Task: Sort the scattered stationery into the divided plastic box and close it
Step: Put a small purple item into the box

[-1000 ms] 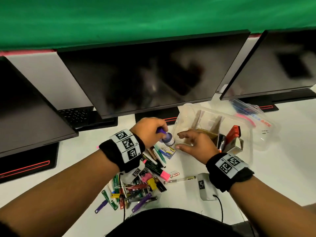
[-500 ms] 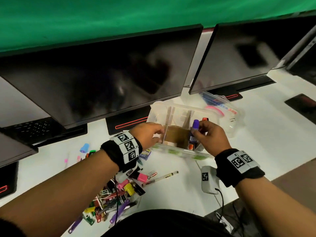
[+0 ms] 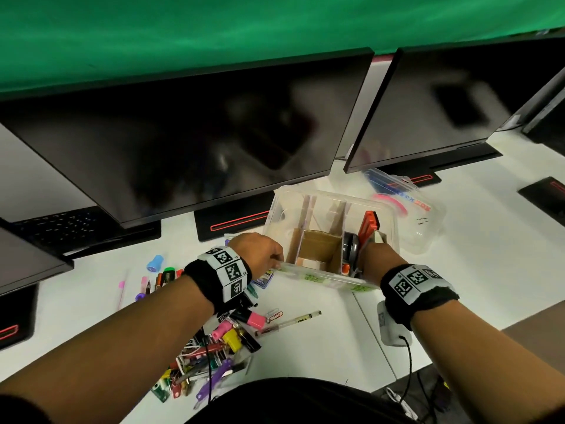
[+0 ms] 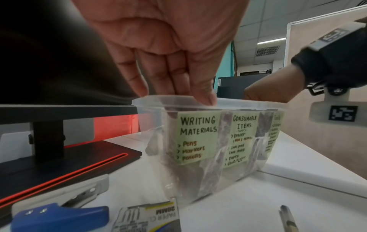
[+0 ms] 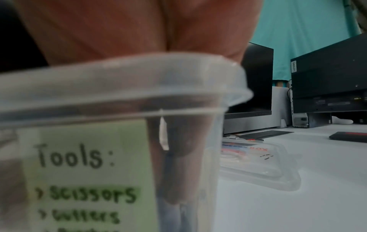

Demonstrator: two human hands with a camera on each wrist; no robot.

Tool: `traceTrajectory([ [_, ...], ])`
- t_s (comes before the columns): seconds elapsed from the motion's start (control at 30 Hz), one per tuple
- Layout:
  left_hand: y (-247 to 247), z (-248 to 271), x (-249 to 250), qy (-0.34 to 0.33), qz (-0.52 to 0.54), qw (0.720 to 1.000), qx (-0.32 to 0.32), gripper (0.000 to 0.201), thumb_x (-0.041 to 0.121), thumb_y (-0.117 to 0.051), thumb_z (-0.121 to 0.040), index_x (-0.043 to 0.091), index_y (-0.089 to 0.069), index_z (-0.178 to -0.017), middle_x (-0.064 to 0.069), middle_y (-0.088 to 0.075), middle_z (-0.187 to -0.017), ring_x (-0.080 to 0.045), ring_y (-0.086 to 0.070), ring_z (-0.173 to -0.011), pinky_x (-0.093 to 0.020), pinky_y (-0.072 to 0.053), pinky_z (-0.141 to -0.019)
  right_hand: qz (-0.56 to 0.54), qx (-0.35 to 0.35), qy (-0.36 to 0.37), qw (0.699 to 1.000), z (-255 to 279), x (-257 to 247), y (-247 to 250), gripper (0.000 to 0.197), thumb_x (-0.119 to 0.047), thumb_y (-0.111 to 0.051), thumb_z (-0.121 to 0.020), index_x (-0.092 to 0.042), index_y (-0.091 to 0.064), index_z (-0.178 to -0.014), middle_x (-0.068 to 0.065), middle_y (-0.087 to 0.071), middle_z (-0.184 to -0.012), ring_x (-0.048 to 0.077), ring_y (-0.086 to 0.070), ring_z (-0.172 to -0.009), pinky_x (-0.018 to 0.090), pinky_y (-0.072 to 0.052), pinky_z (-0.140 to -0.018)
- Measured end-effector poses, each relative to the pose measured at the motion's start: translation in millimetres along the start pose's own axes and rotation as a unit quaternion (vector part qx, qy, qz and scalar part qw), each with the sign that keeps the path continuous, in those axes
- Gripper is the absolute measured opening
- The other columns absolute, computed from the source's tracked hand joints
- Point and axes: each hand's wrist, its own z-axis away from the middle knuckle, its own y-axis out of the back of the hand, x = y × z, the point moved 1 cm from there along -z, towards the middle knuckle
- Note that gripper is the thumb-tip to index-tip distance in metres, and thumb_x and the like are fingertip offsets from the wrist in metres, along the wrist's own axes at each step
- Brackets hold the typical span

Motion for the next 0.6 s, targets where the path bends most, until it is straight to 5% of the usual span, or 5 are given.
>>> traceTrajectory([
  [0.17, -2.5, 2.9, -11.3, 0.008, 0.108, 0.991, 0.083, 0.023, 0.027, -0.051, -0.093, 0.025, -0.067, -0.110, 0.007, -0.067, -0.113, -0.013, -0.059, -0.106, -0.026, -0.044, -0.091, 0.013, -0.006, -0.010, 1.000, -9.2, 1.7, -5.3, 0.033, -0.016, -0.049, -0.090, -0.004, -0.053, -0.121, 0.013, -0.066, -0.110, 0.026, -0.063, -0.102, 0.029, -0.049, -0.086],
  [0.3, -10.6, -2.4, -43.4, 0.103, 0.208, 0.955, 0.186, 0.020, 0.018, -0.050, -0.094, 0.021, -0.066, -0.105, 0.005, -0.060, -0.110, -0.011, -0.057, -0.094, -0.020, -0.045, -0.080, -0.022, 0.013, -0.020, 0.999, -5.4, 3.4, -9.6, 0.026, -0.012, -0.048, -0.087, -0.002, -0.059, -0.108, 0.013, -0.069, -0.099, 0.027, -0.065, -0.092, 0.029, -0.047, -0.072],
  [0.47, -29.7, -21.0, -80.5, 0.188, 0.091, 0.974, 0.084, 0.028, 0.014, -0.055, -0.090, 0.021, -0.059, -0.117, -0.002, -0.054, -0.123, -0.020, -0.051, -0.115, -0.026, -0.043, -0.094, -0.129, 0.129, 0.042, 0.982, 22.1, 0.2, -8.7, 0.017, -0.017, -0.052, -0.088, -0.010, -0.067, -0.089, 0.012, -0.069, -0.086, 0.030, -0.065, -0.081, 0.030, -0.047, -0.066],
  [0.6, -39.0, -42.9, -100.2, 0.211, 0.036, 0.977, 0.007, 0.050, 0.011, -0.062, -0.082, 0.021, -0.049, -0.130, -0.004, -0.050, -0.130, -0.024, -0.048, -0.122, -0.031, -0.045, -0.100, -0.176, 0.174, 0.090, 0.965, 37.3, -0.4, -21.9, 0.020, -0.022, -0.051, -0.090, -0.009, -0.065, -0.094, 0.013, -0.068, -0.082, 0.032, -0.063, -0.075, 0.031, -0.044, -0.062],
])
